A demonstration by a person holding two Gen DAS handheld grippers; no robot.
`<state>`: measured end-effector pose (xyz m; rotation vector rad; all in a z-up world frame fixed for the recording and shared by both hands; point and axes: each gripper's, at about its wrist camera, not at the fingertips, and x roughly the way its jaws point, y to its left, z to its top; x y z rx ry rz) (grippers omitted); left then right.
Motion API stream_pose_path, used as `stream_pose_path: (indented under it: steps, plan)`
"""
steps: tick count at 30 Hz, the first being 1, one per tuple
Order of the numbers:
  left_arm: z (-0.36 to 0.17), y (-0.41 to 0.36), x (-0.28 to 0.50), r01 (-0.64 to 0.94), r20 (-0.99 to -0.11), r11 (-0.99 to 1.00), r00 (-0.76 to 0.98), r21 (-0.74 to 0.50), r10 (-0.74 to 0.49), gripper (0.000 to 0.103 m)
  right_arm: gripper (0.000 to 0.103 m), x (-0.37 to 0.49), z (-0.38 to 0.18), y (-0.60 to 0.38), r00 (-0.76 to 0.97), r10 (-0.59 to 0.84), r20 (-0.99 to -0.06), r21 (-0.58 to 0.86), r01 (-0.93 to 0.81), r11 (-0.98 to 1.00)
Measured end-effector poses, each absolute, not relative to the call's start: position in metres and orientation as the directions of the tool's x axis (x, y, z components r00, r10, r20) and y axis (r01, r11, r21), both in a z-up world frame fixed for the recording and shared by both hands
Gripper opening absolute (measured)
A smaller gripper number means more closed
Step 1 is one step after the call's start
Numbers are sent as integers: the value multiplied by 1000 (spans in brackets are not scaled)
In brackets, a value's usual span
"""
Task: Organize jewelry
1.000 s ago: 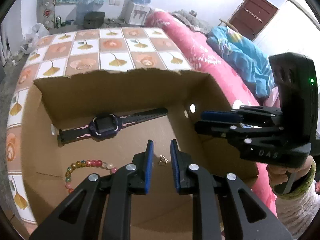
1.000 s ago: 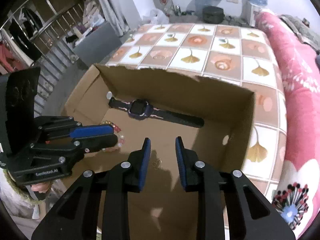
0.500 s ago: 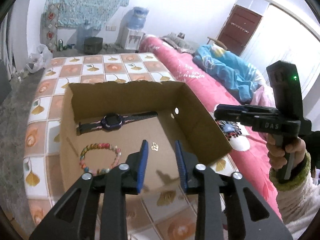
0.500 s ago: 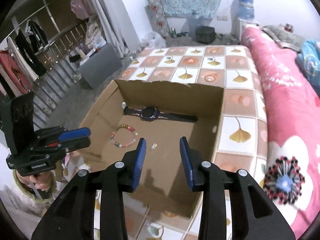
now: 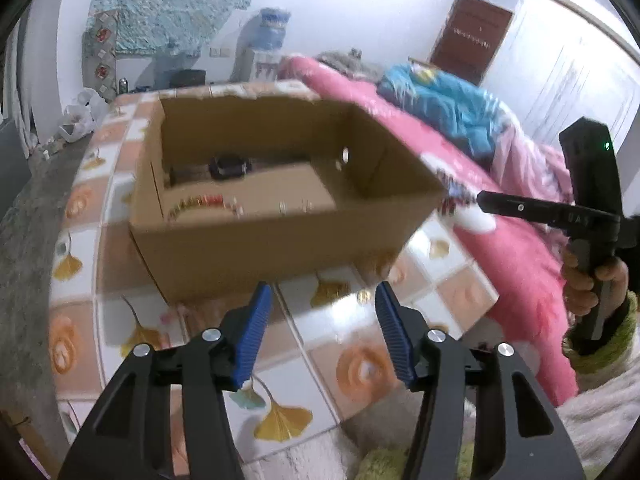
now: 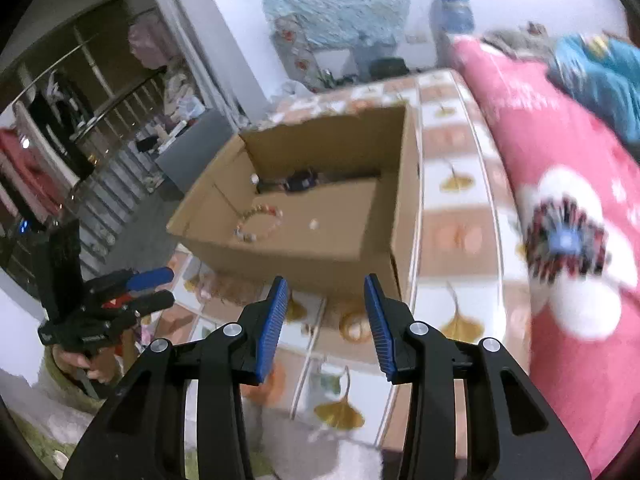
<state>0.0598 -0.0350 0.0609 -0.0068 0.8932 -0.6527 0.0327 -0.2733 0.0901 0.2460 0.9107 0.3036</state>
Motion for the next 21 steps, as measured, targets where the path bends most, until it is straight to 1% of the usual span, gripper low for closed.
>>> stream_pose_path:
  steps: [4, 8, 12, 15, 19, 21]
  plan:
    - [35, -45, 53, 512, -758, 820, 421, -255, -498, 53, 39, 22, 59, -269, 541, 349, -765, 354, -100, 930]
    - [16, -57, 52, 518, -777, 825, 415, -226, -473, 53, 39, 12, 31, -260, 508, 348, -788, 368, -65, 928]
    - [6, -71, 56, 552, -768, 814, 436, -183, -469, 53, 37, 7, 16, -248, 486, 365, -794, 380, -71, 922]
    - [-1, -83, 68, 570, -765, 801, 428, -185, -481, 53, 37, 8, 11, -239, 483, 372, -792, 383, -81, 920]
    - [-6, -100, 80, 597, -760, 785, 430, -165, -487, 45, 37, 12, 8, -234, 480, 387, -787, 393, -93, 915]
    - [-10, -108, 85, 610, -767, 779, 429, -143, -477, 38, 37, 13, 7, -234, 482, 390, -784, 397, -93, 913]
